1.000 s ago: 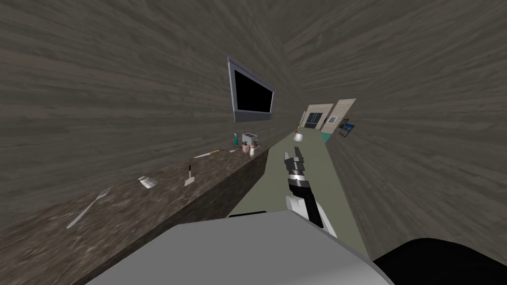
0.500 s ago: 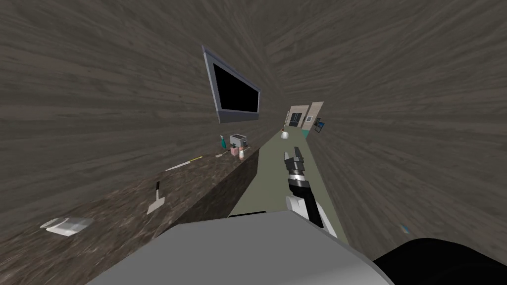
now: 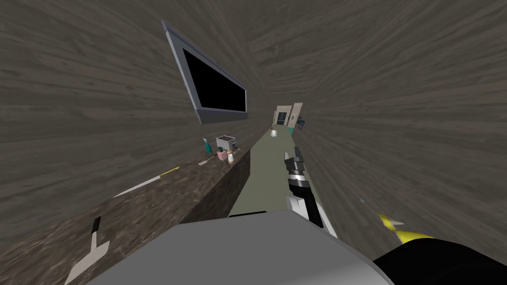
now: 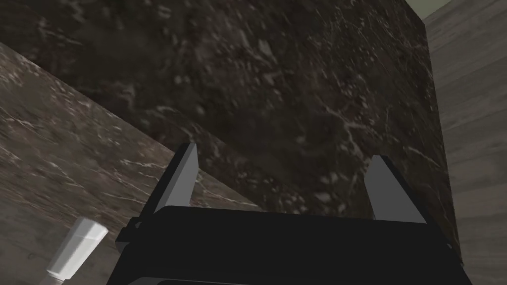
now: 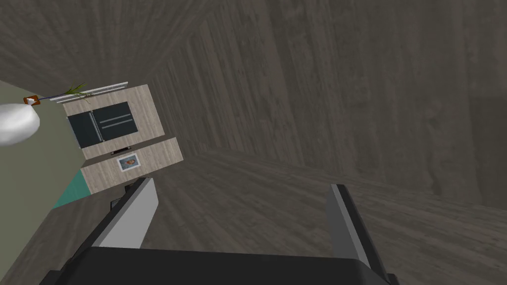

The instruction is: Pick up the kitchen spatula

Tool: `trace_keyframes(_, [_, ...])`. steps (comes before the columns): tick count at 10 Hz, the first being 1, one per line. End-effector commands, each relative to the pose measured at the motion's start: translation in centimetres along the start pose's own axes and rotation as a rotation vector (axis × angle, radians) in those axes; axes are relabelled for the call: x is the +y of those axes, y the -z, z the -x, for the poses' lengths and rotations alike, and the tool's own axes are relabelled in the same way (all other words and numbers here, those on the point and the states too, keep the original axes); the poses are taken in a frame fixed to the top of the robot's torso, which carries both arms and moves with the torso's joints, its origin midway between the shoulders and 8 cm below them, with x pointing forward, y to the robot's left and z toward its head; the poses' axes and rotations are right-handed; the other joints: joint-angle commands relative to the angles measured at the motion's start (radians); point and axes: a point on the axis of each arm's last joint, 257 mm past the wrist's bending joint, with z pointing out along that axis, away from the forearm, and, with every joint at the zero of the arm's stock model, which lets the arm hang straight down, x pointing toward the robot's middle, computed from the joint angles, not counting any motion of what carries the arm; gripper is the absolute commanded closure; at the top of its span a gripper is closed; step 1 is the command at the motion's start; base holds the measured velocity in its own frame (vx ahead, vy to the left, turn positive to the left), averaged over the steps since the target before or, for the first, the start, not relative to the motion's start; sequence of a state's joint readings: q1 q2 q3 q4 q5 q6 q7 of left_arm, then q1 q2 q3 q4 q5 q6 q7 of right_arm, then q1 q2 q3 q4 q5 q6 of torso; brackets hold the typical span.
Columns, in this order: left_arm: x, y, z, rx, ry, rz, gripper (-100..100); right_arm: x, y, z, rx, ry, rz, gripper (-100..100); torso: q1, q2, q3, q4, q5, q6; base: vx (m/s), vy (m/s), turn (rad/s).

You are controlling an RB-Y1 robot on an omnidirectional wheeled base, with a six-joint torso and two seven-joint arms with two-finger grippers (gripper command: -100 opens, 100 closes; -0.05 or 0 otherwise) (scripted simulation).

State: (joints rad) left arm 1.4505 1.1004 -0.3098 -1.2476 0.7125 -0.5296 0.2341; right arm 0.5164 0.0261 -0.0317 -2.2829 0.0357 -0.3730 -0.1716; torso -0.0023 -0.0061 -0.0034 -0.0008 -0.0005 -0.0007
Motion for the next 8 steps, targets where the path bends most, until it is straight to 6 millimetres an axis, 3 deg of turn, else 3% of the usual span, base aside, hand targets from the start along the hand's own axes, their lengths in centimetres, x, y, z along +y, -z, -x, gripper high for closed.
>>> trace_keyframes(1, [2.0,1.5,2.2,-0.022,-0.044,0.077,-100,0.0,0.0,0.0,0.0,0.0,0.0,0,0.0,0.0,0.0,0.0,0.0,0.0,0.096,-0.019,-0.428])
trace_keyframes(2, [3.5,2.6,3.5,-0.036,-0.072,0.129,-100,0.0,0.0,0.0,0.0,0.0,0.0,0,-0.001,0.0,0.0,0.0,0.0,0.001,0.157,-0.024,-0.435])
trace_keyframes(4, [3.3,2.6,3.7,-0.036,-0.078,0.129,-100,0.0,0.0,0.0,0.0,0.0,0.0,0,0.0,-0.002,-0.001,-0.001,0.0,0.0,0.086,0.016,-0.164])
trace_keyframes(7, [4.7,4.2,6.7,-0.058,-0.168,0.226,-100,0.0,0.0,0.0,0.0,0.0,0.0,0,0.001,-0.001,0.0,0.0,0.0,0.0,0.132,0.033,-0.404])
trace_keyframes(8, [4.7,4.2,6.7,-0.058,-0.168,0.226,-100,0.0,0.0,0.0,0.0,0.0,0.0,0,0.002,-0.005,-0.003,-0.001,0.001,0.001,0.142,0.034,-0.303])
